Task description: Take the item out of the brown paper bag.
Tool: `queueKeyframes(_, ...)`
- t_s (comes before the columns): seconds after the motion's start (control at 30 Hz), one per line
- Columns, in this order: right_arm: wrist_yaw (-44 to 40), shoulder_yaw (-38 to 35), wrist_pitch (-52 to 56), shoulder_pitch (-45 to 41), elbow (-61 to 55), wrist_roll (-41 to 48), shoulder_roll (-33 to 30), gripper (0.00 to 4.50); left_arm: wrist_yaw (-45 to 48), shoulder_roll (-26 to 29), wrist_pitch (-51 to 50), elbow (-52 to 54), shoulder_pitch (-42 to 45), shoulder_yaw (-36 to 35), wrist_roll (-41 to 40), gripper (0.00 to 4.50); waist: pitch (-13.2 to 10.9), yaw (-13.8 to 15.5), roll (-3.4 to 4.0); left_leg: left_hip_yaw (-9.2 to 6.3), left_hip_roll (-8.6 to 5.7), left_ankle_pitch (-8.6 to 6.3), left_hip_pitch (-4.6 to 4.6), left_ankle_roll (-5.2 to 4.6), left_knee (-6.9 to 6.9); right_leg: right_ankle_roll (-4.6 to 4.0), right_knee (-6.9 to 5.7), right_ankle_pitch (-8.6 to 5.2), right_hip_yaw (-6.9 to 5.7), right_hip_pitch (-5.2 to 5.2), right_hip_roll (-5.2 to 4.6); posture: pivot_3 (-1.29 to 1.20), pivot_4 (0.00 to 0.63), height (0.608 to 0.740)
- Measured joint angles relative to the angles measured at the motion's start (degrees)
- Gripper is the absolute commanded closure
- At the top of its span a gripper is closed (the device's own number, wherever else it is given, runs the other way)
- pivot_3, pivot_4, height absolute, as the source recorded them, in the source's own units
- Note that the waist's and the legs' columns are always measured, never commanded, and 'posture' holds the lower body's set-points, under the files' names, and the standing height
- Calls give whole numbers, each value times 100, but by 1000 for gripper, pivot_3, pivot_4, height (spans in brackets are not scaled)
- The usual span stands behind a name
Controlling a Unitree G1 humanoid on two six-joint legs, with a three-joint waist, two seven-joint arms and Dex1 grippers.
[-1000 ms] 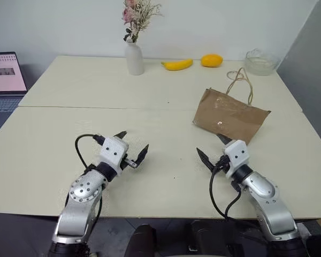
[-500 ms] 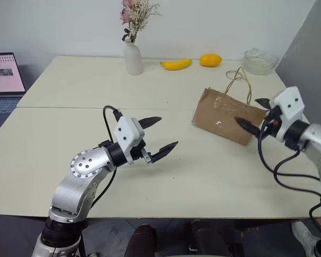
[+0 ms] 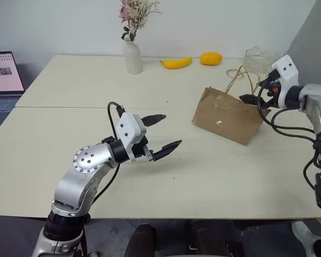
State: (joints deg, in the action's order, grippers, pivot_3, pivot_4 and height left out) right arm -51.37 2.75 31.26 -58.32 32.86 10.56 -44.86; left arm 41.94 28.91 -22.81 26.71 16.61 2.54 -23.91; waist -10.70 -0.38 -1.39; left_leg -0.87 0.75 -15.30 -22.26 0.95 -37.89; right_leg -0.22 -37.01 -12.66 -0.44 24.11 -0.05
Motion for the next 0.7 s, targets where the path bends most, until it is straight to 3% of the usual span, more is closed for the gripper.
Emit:
queueKeyframes(0.33, -484, -518, 865, -28, -233, 715, 52, 0, -141, 1, -147, 99, -16, -52, -80, 18, -1, 20, 1, -4, -2, 0, -2, 0, -5, 1, -6, 1, -4, 0, -9, 0, 150, 740)
queueKeyframes(0.7, 174, -938, 772, 19, -666, 875, 718, 0, -219, -1, -364, 110, 199, -74, -339, 18, 0, 11, 1, -2, -2, 1, -1, 0, -6, 2, -8, 2, -1, 0, -7, 0, 150, 740)
